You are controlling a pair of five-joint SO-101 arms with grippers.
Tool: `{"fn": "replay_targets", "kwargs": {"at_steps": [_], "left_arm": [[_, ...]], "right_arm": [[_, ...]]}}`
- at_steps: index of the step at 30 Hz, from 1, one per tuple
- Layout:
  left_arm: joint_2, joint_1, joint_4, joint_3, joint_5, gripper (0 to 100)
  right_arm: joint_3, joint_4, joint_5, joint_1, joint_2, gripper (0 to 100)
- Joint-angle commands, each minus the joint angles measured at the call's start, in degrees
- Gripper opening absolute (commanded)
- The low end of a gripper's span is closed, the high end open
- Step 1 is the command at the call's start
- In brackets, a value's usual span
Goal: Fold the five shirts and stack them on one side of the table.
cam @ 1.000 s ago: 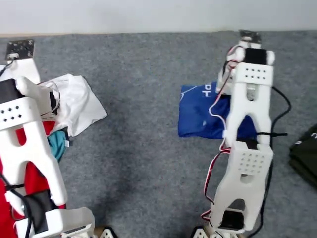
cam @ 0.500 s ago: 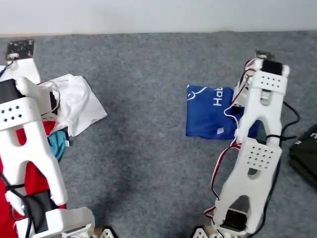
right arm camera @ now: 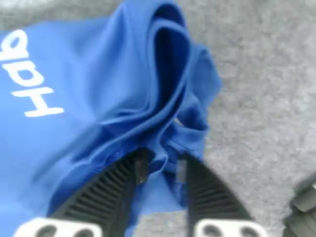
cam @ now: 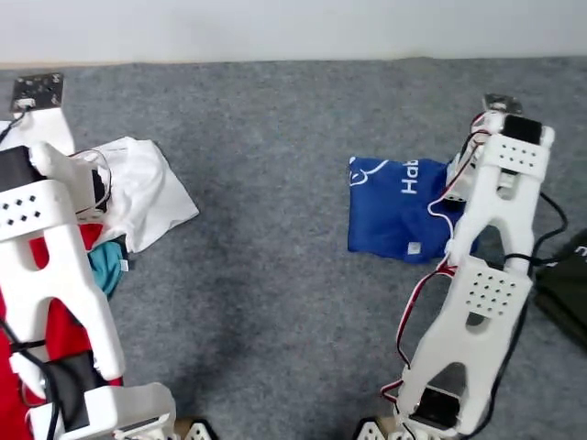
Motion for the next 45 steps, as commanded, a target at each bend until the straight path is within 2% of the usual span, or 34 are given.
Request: {"fn": "replay_targets", "kwargs": {"at_steps": [1,3,6,10,17,20,25,32,37,45], "left_arm": [[-2.8,0.4,1.2,-0.7,0.3,0],[-2.8,0.4,1.2,-0.7,0.3,0],[-2.8,0.4,1.2,-0.7,0.4,0],[-2.8,0.4,1.2,-0.7,0.4,0],[-2.8,0.4,1.2,-0.7,0.4,0],[-2.8,0.4,1.2,-0.7,0.4,0],[-2.8,0.4,1.2,-0.7,0.4,0],[-2.8,0.4,1.2,-0.7,0.4,0],[-2.8,0.4,1.2,-0.7,0.4,0],[-2.7,1.3,1.2,-0.7,0.3,0]], "right_arm": [[-4.2,1.8,-0.4,2.5,-4.0,36.4],[-6.2,4.2,0.1,2.5,-5.5,42.2],[-7.3,6.0,0.3,1.3,-8.4,42.3],[-5.8,6.0,0.2,-1.5,-13.6,31.8],[2.7,6.0,0.1,-12.2,-19.2,0.2],[6.9,5.8,-1.1,-15.9,-19.2,1.6],[11.2,5.1,-8.6,-18.4,-18.3,1.0],[11.6,3.7,-9.1,-16.2,-9.9,1.0],[11.4,3.7,-7.5,-10.4,-5.4,1.0],[11.4,4.8,-1.8,-0.4,-11.1,1.0]]}}
